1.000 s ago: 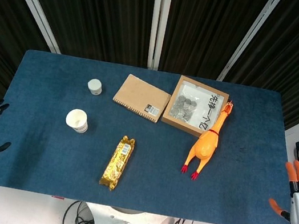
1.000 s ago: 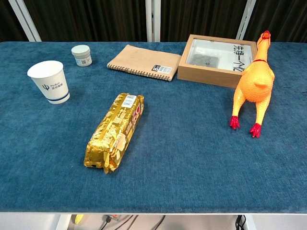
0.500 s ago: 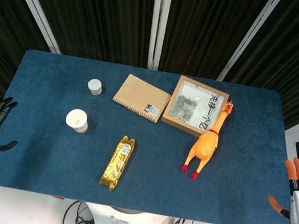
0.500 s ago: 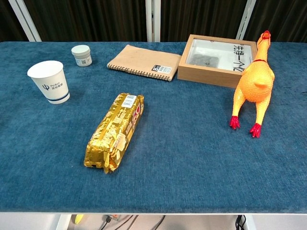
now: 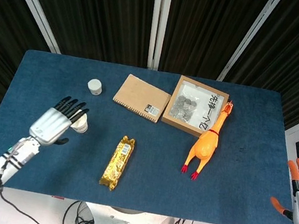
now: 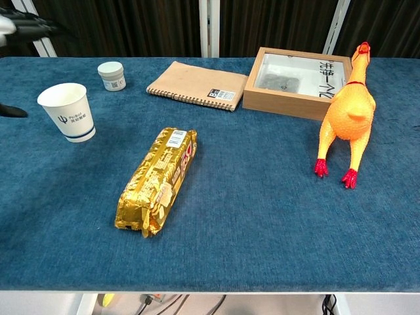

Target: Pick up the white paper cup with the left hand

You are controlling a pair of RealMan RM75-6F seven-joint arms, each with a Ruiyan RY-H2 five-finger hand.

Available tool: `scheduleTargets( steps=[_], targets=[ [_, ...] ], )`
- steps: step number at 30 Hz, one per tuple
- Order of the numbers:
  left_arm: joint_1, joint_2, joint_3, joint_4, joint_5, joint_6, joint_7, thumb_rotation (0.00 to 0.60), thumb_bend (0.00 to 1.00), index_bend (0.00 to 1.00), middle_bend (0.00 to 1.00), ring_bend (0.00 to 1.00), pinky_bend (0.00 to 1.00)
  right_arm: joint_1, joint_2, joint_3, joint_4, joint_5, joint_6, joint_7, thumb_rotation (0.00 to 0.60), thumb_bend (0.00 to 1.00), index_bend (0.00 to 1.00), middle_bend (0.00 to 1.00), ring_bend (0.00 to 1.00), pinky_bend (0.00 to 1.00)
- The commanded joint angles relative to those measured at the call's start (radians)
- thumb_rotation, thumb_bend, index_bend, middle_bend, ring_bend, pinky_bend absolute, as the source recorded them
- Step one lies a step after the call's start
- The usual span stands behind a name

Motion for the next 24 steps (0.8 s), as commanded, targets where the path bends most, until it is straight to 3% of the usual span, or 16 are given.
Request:
scheduleTargets(
  steps=[1, 11, 24],
  targets=[
    [-0.110, -0.114, -0.040, 0.054, -0.136, -0.085, 0.161, 0.600, 0.15, 0.04, 0.00, 0.00, 0.00, -0.006, 0.004, 0.003, 0.003, -0.002, 0.006, 0.009, 0.600, 0.00, 0.00, 0.00, 0.00, 0.00],
    [-0.201, -0.196, -0.025, 0.170, -0.355, -0.120, 0.328, 0.600, 0.16, 0.08, 0.04, 0.00, 0.00, -0.015, 0.004, 0.008, 0.023, 0.002, -0.010, 0.039, 0.600, 0.00, 0.00, 0.00, 0.00, 0.00],
    [-0.258, -0.149, 0.041, 0.101, -0.558, -0.093, 0.458, 0.600, 0.17, 0.14, 0.07, 0.00, 0.00, -0.012, -0.008, 0.013, 0.029, 0.003, -0.039, 0.031, 0.600, 0.00, 0.00, 0.00, 0.00, 0.00]
  ],
)
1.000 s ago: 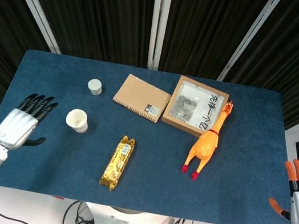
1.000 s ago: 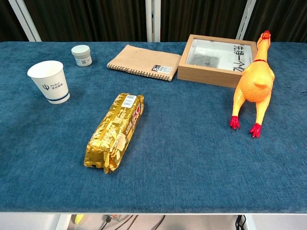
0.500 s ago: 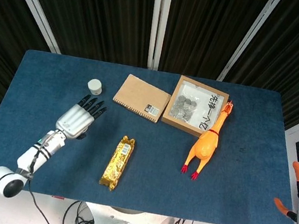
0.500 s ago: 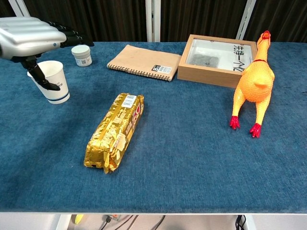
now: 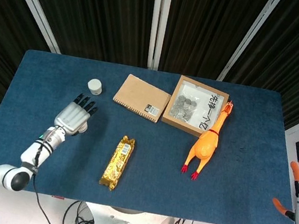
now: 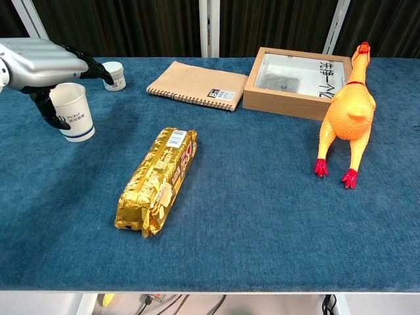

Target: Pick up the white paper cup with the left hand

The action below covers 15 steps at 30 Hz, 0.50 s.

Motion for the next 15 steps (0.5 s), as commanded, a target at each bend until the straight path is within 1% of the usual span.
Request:
scheduleTargets(
  steps=[1, 4, 10, 12, 15],
  targets=[
    [-0.026, 0.010, 0.026, -0.017, -0.053, 0.021, 0.054, 0.600, 0.17, 0.14, 0.07, 0.00, 0.00, 0.000, -0.002, 0.000, 0.000, -0.001, -0.004, -0.002, 0.600, 0.00, 0.00, 0.00, 0.00, 0.00],
    [-0.044, 0.007, 0.041, -0.021, -0.100, 0.031, 0.079, 0.600, 0.18, 0.17, 0.10, 0.00, 0.00, 0.001, -0.002, 0.000, -0.001, 0.001, -0.012, -0.006, 0.600, 0.00, 0.00, 0.00, 0.00, 0.00],
    [-0.065, 0.005, 0.062, -0.019, -0.131, 0.045, 0.085, 0.600, 0.22, 0.25, 0.17, 0.00, 0.00, 0.001, 0.001, 0.003, -0.006, 0.005, -0.019, -0.007, 0.600, 0.00, 0.00, 0.00, 0.00, 0.00],
    [-0.071, 0.004, 0.068, -0.017, -0.130, 0.053, 0.082, 0.600, 0.23, 0.27, 0.20, 0.00, 0.00, 0.000, 0.001, 0.004, -0.005, 0.007, -0.022, -0.007, 0.600, 0.00, 0.00, 0.00, 0.00, 0.00],
    [-0.073, -0.008, 0.081, 0.001, -0.099, 0.084, 0.086, 0.600, 0.25, 0.33, 0.26, 0.00, 0.00, 0.000, 0.001, 0.004, -0.003, 0.009, -0.029, -0.008, 0.600, 0.01, 0.00, 0.00, 0.00, 0.00]
  ],
)
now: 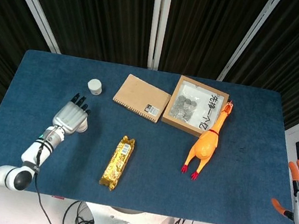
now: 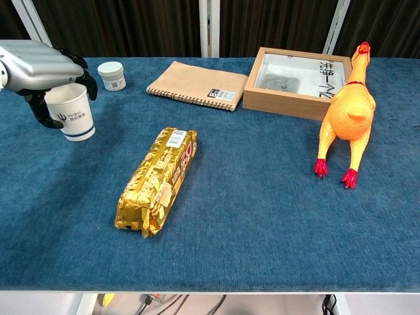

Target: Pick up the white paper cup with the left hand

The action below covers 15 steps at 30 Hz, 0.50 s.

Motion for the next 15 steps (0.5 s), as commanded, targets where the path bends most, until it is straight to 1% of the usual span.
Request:
scheduleTargets(
  steps=[1, 4, 7, 10, 11, 13, 15],
  targets=[
    [-0.002, -0.013, 0.013, 0.017, 0.028, 0.029, -0.002, 0.600, 0.25, 0.35, 0.28, 0.00, 0.00, 0.000, -0.001, -0.001, 0.001, 0.001, -0.004, 0.001, 0.600, 0.01, 0.00, 0.00, 0.00, 0.00],
    [0.000, -0.013, 0.015, 0.014, 0.034, 0.031, -0.027, 0.600, 0.25, 0.38, 0.32, 0.00, 0.00, 0.000, -0.001, 0.000, 0.003, 0.003, -0.009, 0.002, 0.600, 0.01, 0.00, 0.00, 0.00, 0.00],
    [0.011, -0.009, 0.009, 0.007, 0.080, 0.048, -0.085, 0.600, 0.25, 0.39, 0.32, 0.00, 0.00, 0.000, -0.002, 0.001, 0.004, 0.006, -0.013, 0.003, 0.600, 0.00, 0.00, 0.00, 0.00, 0.00],
    [0.049, 0.001, -0.022, -0.004, 0.166, 0.048, -0.275, 0.600, 0.25, 0.39, 0.32, 0.00, 0.00, 0.000, -0.001, 0.002, 0.005, 0.006, -0.015, 0.005, 0.600, 0.01, 0.00, 0.00, 0.00, 0.00],
    [0.067, 0.002, -0.032, 0.004, 0.221, 0.055, -0.365, 0.600, 0.25, 0.39, 0.32, 0.00, 0.00, 0.000, -0.002, 0.003, 0.006, 0.008, -0.017, 0.005, 0.600, 0.01, 0.00, 0.00, 0.00, 0.00],
    [0.103, -0.010, -0.035, 0.044, 0.336, 0.090, -0.519, 0.600, 0.25, 0.39, 0.32, 0.00, 0.00, 0.002, -0.002, 0.004, 0.007, 0.011, -0.023, 0.007, 0.600, 0.01, 0.00, 0.00, 0.00, 0.00],
    [0.135, -0.033, -0.031, 0.095, 0.422, 0.136, -0.644, 0.600, 0.25, 0.38, 0.32, 0.00, 0.00, 0.003, -0.004, 0.004, 0.008, 0.012, -0.029, 0.009, 0.600, 0.01, 0.00, 0.00, 0.00, 0.00]
  ],
)
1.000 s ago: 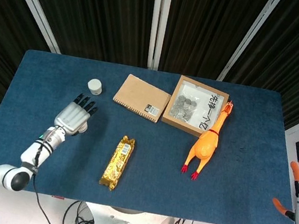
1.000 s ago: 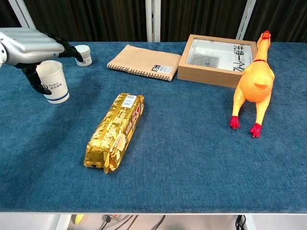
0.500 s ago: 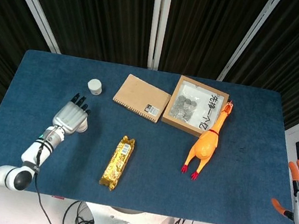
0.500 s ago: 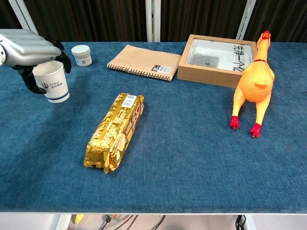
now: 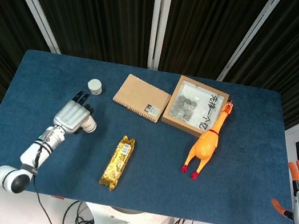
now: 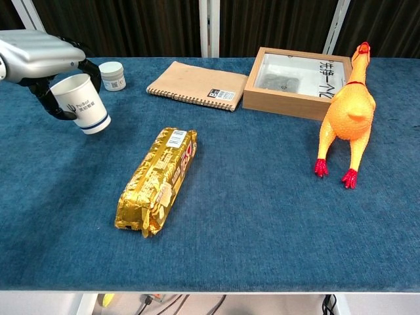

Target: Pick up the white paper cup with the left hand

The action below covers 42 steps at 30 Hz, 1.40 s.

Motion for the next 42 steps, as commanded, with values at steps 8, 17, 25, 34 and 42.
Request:
scheduleTargets(
  steps=[8, 17, 25, 34, 42],
  targets=[
    [0.187, -0.148, -0.017, 0.310, 0.349, 0.139, -0.867, 0.600, 0.25, 0.37, 0.31, 0.00, 0.00, 0.006, -0.003, -0.007, -0.007, -0.009, -0.019, 0.006, 0.600, 0.01, 0.00, 0.00, 0.00, 0.00],
    [0.198, -0.234, -0.004, 0.481, 0.385, 0.067, -1.094, 0.600, 0.24, 0.33, 0.23, 0.00, 0.00, 0.008, 0.012, -0.012, -0.023, -0.009, -0.036, 0.022, 0.600, 0.01, 0.00, 0.00, 0.00, 0.00],
    [0.195, -0.243, 0.005, 0.517, 0.422, 0.046, -1.122, 0.600, 0.24, 0.21, 0.13, 0.00, 0.00, 0.007, 0.013, -0.010, -0.020, 0.000, -0.041, 0.018, 0.600, 0.01, 0.00, 0.00, 0.00, 0.00],
    [0.194, -0.198, 0.012, 0.483, 0.493, 0.124, -0.934, 0.600, 0.24, 0.11, 0.06, 0.00, 0.00, 0.007, 0.016, -0.009, -0.022, -0.002, -0.039, 0.015, 0.600, 0.01, 0.00, 0.00, 0.00, 0.00],
    [0.151, -0.122, -0.018, 0.220, 0.386, 0.052, -0.341, 0.600, 0.24, 0.16, 0.09, 0.00, 0.00, 0.014, 0.017, -0.011, -0.027, 0.002, -0.062, 0.035, 0.600, 0.01, 0.00, 0.00, 0.00, 0.00]
  ],
)
